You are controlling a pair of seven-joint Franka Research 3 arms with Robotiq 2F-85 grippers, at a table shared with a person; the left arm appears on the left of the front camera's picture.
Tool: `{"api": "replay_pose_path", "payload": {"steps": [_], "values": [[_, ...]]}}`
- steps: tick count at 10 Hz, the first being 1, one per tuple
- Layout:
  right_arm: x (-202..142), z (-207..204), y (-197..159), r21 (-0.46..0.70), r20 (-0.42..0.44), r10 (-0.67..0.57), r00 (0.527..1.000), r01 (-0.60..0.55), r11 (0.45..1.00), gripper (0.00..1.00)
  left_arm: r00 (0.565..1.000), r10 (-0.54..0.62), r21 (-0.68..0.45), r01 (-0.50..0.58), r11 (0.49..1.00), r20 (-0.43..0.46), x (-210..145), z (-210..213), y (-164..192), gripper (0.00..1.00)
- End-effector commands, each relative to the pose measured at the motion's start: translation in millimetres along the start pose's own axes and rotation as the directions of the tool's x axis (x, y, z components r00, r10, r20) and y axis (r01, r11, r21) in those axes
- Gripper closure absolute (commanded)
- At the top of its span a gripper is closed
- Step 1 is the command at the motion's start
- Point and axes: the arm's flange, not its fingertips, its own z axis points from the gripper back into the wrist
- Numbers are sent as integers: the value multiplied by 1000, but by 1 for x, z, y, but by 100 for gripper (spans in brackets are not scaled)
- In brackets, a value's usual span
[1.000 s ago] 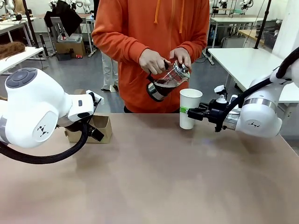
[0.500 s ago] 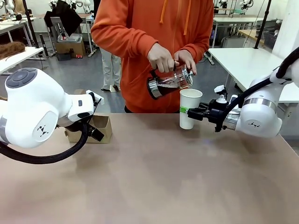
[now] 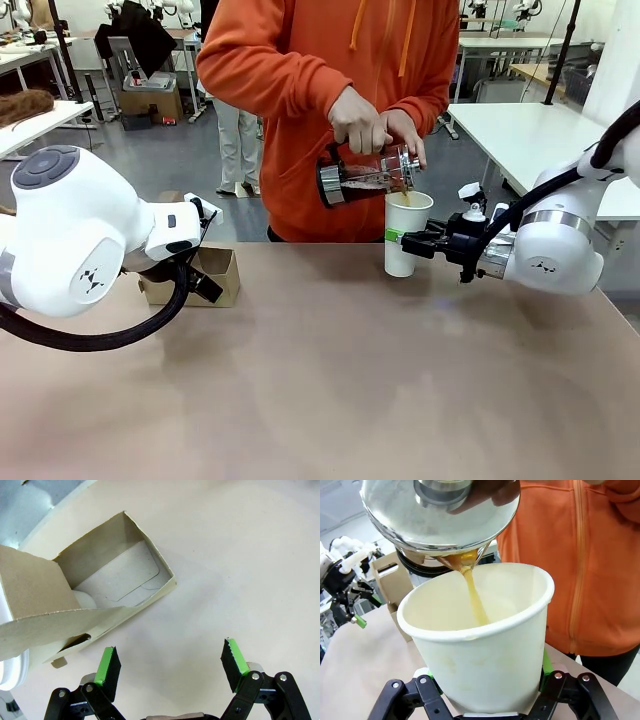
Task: Pour a drink into a cup and package it in a carrier.
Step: When a person places the Paper Cup Lid on the 600 ml Paper Cup , lift the 600 ml Paper Cup.
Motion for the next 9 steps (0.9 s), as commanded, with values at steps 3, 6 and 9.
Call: {"api": "replay_pose_path", "payload": {"steps": [3,6,9], "values": [[1,0,1,3,8,-1,1000,1,1000,20,1000,1,-1,-1,1000,1,0,0,0,0],[1,0,1,3,8,-1,1000,1,1000,20,1000,1,-1,-1,1000,1,0,0,0,0],[1,0,1,3,8,-1,1000,1,1000,20,1000,1,-1,-1,1000,1,0,0,0,0]]}}
